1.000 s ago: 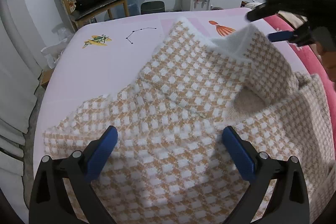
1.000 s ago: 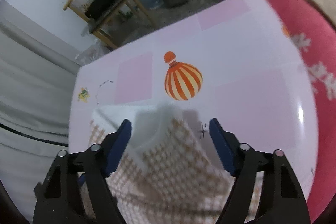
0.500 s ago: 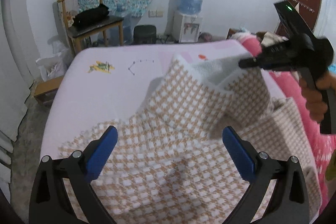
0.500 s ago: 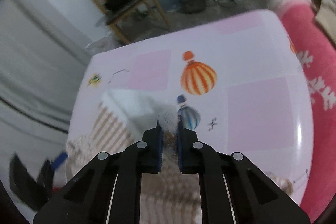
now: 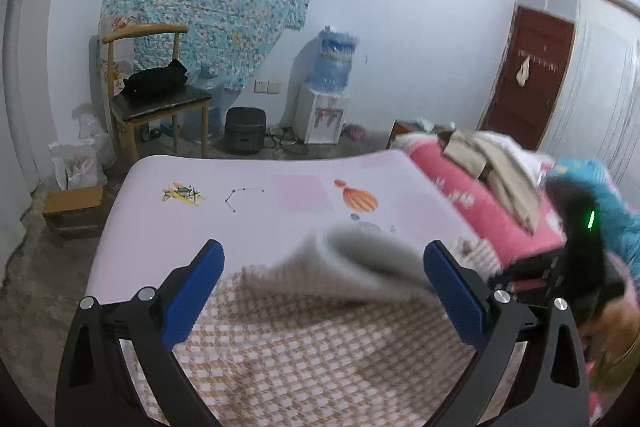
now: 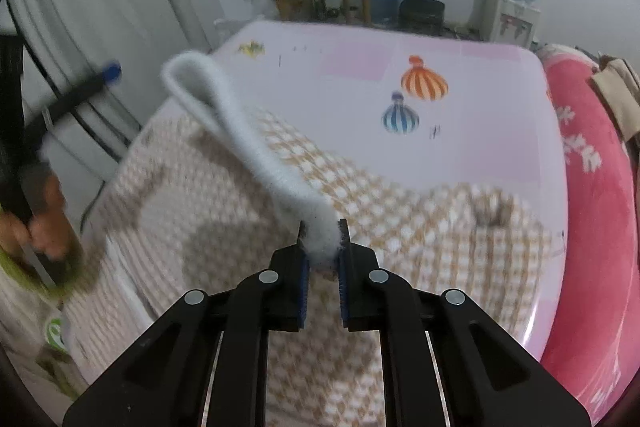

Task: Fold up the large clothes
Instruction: 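Fold the held coat edge over the coat body with the right tool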

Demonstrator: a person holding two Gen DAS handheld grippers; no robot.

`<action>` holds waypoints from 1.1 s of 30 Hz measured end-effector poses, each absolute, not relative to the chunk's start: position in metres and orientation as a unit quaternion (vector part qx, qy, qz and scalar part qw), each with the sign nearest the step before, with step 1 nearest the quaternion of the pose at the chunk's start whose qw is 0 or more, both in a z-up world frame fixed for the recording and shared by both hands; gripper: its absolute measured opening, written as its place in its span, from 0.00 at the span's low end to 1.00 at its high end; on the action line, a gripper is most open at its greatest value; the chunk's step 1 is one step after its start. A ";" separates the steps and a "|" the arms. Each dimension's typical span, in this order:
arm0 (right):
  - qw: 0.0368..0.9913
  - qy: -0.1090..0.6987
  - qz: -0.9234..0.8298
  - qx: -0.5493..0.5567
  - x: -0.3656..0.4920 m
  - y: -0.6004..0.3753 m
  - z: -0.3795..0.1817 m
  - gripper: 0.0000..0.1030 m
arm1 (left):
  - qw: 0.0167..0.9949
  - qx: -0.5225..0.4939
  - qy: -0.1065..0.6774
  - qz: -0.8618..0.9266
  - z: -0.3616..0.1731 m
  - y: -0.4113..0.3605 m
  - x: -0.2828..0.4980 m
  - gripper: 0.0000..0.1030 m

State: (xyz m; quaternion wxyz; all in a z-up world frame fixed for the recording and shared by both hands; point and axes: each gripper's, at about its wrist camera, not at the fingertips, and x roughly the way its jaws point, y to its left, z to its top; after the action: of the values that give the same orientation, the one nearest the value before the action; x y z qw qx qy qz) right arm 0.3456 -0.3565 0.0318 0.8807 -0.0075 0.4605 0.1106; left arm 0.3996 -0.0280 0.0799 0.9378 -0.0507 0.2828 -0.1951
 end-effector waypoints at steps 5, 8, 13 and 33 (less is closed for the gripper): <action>0.873 0.474 0.104 -0.043 0.335 -0.348 0.005 0.11 | 0.942 -0.051 0.285 -0.172 0.080 -0.026 0.400 0.96; 0.875 0.471 0.101 -0.055 0.332 -0.346 0.003 0.11 | 0.939 -0.028 0.308 -0.153 0.067 -0.034 0.409 0.95; 0.875 0.467 0.124 -0.012 0.319 -0.354 0.022 0.50 | 0.930 0.058 0.346 -0.113 0.027 -0.050 0.424 0.95; 0.843 0.491 0.078 0.204 0.356 -0.404 0.015 0.06 | 0.907 0.064 0.393 -0.135 -0.011 -0.040 0.416 0.95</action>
State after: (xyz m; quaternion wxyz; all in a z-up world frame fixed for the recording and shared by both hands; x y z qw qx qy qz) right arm 0.3559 -0.4042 0.0148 0.8433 0.2037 0.4911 0.0780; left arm 0.4155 -0.0404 -0.0108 0.9072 0.0639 0.3932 -0.1354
